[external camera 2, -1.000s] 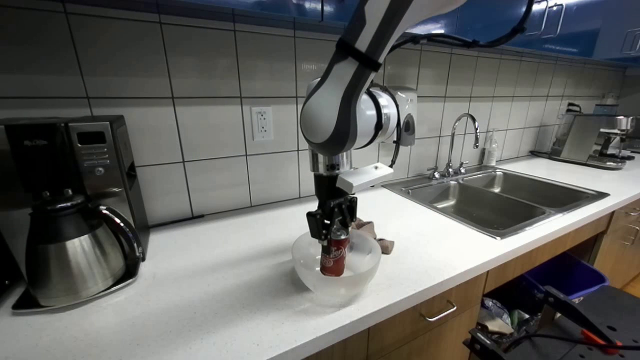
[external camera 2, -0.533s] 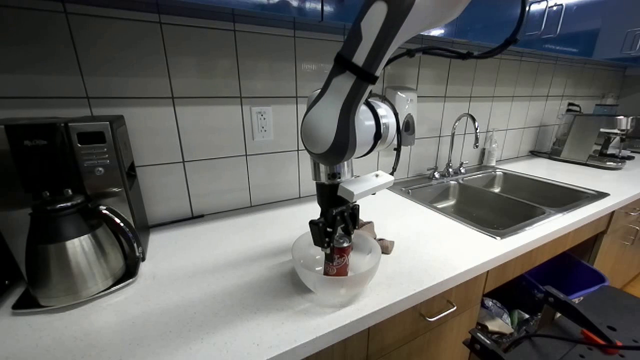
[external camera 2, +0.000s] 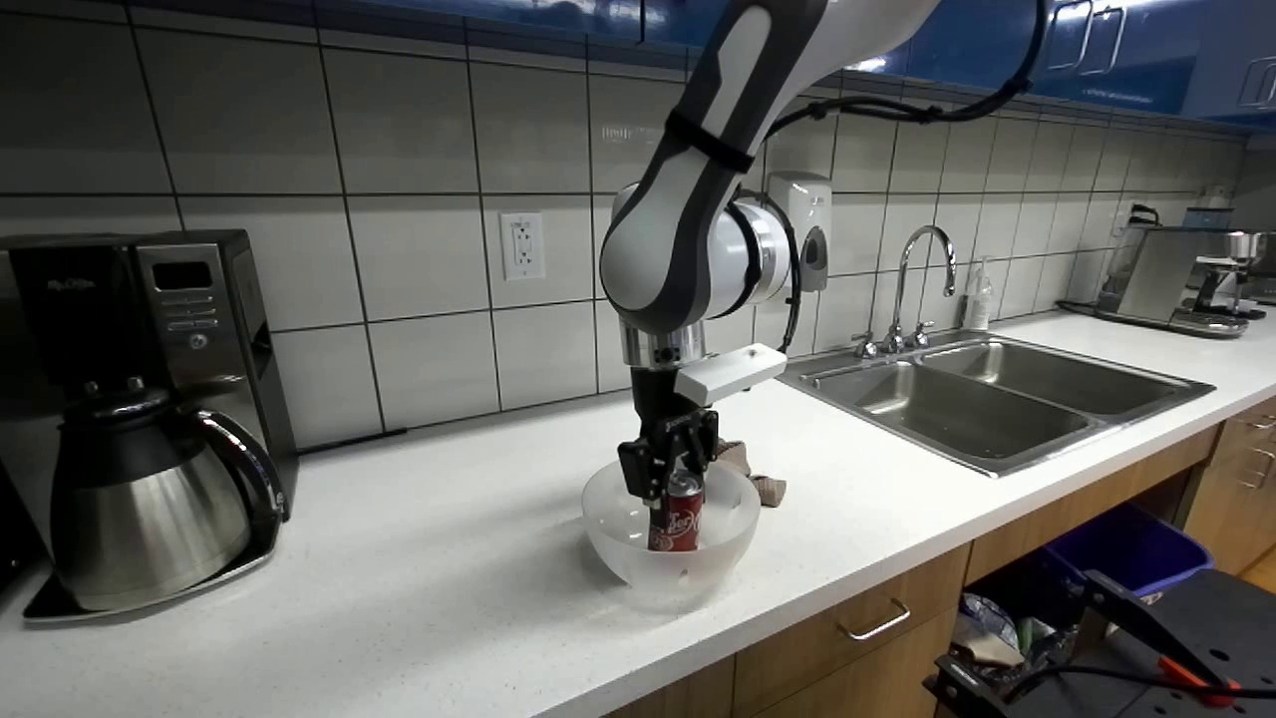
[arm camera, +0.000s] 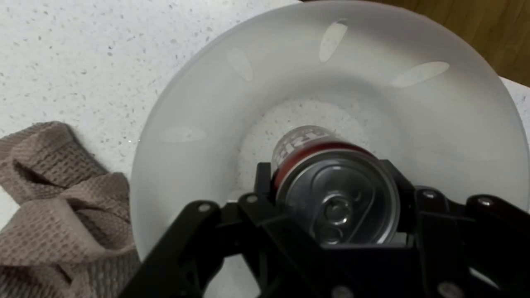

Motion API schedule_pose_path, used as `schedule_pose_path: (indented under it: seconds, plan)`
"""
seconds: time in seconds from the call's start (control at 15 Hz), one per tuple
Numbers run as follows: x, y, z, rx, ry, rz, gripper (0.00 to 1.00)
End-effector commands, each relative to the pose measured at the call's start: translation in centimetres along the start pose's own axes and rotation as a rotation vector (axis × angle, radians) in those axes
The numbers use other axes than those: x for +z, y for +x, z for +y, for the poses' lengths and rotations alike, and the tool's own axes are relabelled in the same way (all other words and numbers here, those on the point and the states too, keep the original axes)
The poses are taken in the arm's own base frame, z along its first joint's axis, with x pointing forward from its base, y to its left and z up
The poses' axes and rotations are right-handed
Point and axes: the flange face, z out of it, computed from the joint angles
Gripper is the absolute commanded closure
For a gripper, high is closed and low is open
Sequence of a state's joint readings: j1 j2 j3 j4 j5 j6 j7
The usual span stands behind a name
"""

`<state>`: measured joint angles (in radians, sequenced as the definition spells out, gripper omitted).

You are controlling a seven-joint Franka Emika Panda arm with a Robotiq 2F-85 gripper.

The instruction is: Pick up the brown dr pepper can and put it in the clear bowl

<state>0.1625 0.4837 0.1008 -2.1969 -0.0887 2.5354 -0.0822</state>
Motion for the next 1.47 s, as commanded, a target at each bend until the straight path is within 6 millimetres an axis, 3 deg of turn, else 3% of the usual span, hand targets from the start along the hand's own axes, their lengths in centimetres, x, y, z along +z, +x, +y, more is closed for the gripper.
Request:
schedule_pose_path:
  seconds: [0.0,0.13,0.53,0.93,1.4]
  plan:
    - [-0.3,0.2,0.3,0.010,-0.011,-0.029,0.11]
    - [-0.3,0.1,0.3,0.010,-0.011,-0.032,0.01]
    - [-1.6,-0.1,-0.1,0.003,-0.021,-0.011,0.00]
    - [-5.6,-1.4,-1.2,-0.015,-0.054,0.058,0.00]
    - [-10.4,-7.3,-0.3,0.097,-0.057,0.104,0.00]
